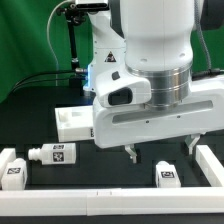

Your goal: Assemble one leg

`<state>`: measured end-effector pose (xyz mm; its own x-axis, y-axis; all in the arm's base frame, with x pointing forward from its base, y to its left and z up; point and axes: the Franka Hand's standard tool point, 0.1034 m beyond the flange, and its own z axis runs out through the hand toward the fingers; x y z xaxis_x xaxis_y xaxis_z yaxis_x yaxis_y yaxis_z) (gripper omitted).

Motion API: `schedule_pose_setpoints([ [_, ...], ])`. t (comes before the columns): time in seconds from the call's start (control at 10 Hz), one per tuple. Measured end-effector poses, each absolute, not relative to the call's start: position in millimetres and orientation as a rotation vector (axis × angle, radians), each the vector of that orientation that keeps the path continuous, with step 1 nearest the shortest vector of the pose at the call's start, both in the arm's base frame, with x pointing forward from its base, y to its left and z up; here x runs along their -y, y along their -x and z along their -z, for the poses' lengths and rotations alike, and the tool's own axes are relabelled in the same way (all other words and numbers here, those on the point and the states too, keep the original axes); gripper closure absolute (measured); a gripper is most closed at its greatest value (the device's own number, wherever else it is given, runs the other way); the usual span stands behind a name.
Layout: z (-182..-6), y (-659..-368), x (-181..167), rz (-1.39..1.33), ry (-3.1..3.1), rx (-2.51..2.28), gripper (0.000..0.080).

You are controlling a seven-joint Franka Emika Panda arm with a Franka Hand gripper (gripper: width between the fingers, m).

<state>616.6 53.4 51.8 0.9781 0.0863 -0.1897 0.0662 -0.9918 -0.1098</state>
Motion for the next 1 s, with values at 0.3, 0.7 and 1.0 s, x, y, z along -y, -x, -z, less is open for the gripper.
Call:
schedule_pose_setpoints([
  [0.3, -21.0, -621, -69, -0.305, 3.034, 0.038, 0.015],
  [0.7, -12.2, -621, -71, -0.189, 3.044, 0.039, 0.0275],
  [1.0, -12.3, -621, -71, -0.185, 3.045, 0.034, 0.0518],
])
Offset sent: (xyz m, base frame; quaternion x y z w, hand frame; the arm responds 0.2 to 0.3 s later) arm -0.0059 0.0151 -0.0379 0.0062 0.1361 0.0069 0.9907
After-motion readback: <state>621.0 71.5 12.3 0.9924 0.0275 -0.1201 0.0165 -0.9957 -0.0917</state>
